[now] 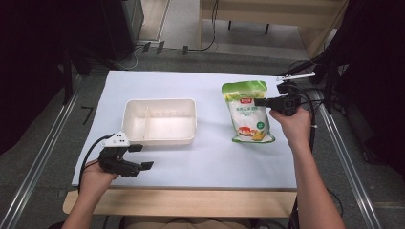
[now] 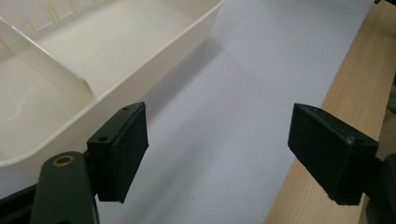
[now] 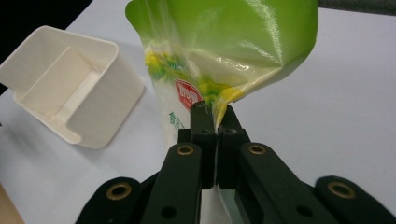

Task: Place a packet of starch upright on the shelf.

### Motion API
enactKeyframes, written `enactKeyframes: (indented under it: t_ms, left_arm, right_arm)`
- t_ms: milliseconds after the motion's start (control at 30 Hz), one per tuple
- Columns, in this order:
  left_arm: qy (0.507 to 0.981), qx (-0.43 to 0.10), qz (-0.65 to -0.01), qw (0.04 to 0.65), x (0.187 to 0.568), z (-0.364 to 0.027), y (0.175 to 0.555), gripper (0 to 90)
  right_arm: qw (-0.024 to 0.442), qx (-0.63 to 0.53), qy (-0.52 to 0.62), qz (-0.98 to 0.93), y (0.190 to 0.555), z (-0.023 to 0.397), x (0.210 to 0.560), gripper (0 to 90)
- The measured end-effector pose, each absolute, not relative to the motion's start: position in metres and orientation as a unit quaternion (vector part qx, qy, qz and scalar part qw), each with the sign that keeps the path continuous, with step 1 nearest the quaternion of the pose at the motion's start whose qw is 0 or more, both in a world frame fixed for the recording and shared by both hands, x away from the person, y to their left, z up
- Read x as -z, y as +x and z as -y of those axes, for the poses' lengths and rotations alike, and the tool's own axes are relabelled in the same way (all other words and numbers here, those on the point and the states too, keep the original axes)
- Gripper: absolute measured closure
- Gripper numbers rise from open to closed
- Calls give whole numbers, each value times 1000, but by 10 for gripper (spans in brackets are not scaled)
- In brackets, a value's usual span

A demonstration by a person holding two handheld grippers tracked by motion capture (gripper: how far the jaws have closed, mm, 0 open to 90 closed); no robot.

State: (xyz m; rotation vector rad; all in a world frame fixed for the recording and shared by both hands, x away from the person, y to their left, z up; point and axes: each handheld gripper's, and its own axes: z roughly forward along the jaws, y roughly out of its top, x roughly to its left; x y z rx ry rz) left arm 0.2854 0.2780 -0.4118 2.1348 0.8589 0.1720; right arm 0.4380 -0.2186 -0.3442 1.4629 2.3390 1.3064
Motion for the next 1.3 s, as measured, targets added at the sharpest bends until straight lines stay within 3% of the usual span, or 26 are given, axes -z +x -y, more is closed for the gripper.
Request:
enactKeyframes:
  t_ms: [500,1300]
  left_arm:
    - [845,-68,-341,405,412,-278,285,208]
    - [847,-66,-341,403,413,-278,287,208]
  right_arm:
    - [61,-445,453,-770,422,210,321,900]
    - [36,-456,413,-787,420,166,312,900]
